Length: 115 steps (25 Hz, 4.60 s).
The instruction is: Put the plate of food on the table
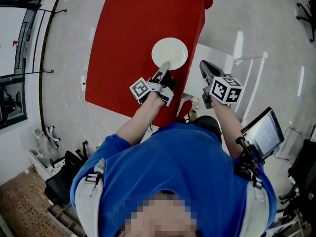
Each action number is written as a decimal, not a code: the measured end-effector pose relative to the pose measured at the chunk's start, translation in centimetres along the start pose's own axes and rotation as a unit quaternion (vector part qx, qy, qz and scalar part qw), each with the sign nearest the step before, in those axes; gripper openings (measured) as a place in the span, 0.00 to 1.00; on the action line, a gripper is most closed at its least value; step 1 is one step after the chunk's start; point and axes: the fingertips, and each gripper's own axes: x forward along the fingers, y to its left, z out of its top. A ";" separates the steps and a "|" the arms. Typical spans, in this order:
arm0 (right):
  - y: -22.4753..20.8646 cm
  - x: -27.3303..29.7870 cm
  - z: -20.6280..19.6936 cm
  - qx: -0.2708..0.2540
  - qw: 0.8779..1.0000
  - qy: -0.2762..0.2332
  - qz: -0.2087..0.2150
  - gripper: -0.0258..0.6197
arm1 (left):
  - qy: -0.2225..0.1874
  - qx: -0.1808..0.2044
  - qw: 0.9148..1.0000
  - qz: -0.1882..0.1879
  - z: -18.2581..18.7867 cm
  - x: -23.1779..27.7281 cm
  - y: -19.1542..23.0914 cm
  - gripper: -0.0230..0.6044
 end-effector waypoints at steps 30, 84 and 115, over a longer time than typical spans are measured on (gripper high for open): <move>-0.5 1.0 -0.8 0.007 0.999 0.034 -0.020 0.04 | -0.001 -0.019 0.997 0.071 0.2 -0.5 3.8 0.14; 0.2 2.2 -0.3 0.000 1.000 0.020 0.000 0.04 | 0.161 0.133 0.951 0.229 -1.8 -1.8 6.2 0.29; 4.2 -0.2 0.2 -0.039 0.999 -0.023 0.019 0.04 | 0.089 0.169 0.980 0.061 -1.4 -3.0 -2.0 0.13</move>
